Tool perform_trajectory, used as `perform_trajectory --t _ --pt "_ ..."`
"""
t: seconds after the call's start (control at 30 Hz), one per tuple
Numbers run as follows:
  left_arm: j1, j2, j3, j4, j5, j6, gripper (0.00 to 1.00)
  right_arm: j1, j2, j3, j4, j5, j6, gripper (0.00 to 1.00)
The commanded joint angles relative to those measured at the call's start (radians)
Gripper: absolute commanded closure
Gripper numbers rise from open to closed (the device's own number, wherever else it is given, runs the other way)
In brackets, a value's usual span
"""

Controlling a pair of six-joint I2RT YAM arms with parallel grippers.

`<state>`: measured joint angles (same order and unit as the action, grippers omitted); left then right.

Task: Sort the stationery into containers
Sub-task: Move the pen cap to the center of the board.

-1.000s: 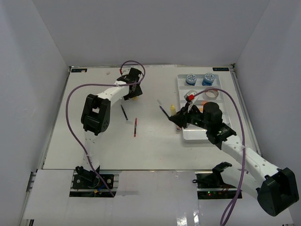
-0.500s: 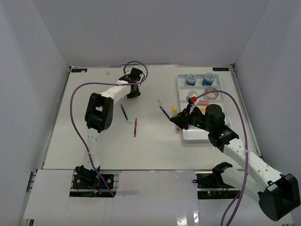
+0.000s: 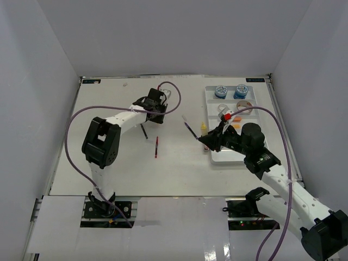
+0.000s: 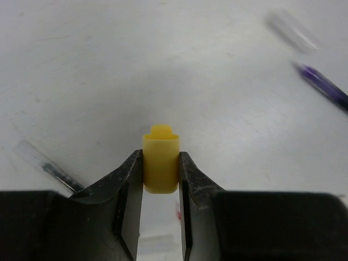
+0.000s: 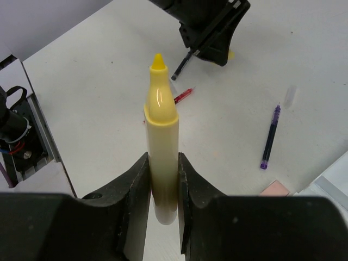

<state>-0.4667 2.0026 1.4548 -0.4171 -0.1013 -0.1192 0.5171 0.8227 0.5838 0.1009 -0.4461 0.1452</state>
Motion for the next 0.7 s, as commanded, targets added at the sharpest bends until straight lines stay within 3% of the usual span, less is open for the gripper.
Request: perform_trajectory --t 0.0,0.17,0.33,0.67 --pt "-0.088 -0.191 -0.107 0.100 0.175 0.278 0.91 -0.002 -0.037 -0.010 -0.009 0.012 -0.007 0.92" --pt "-0.179 -0.280 -0.230 0.107 0.294 0.443 0.89 -0.002 -0.080 -0.021 -0.027 0.017 0.002 0.92" --pt "-0.220 -0.289 -0.306 0.101 0.347 0.545 0.79 -0.002 -0.109 -0.021 -0.058 0.037 0.004 0.92" --pt "-0.273 -0.216 -0.359 0.129 0.298 0.602 0.65 -0.002 -0.128 -0.041 -0.099 0.067 -0.002 0.91"
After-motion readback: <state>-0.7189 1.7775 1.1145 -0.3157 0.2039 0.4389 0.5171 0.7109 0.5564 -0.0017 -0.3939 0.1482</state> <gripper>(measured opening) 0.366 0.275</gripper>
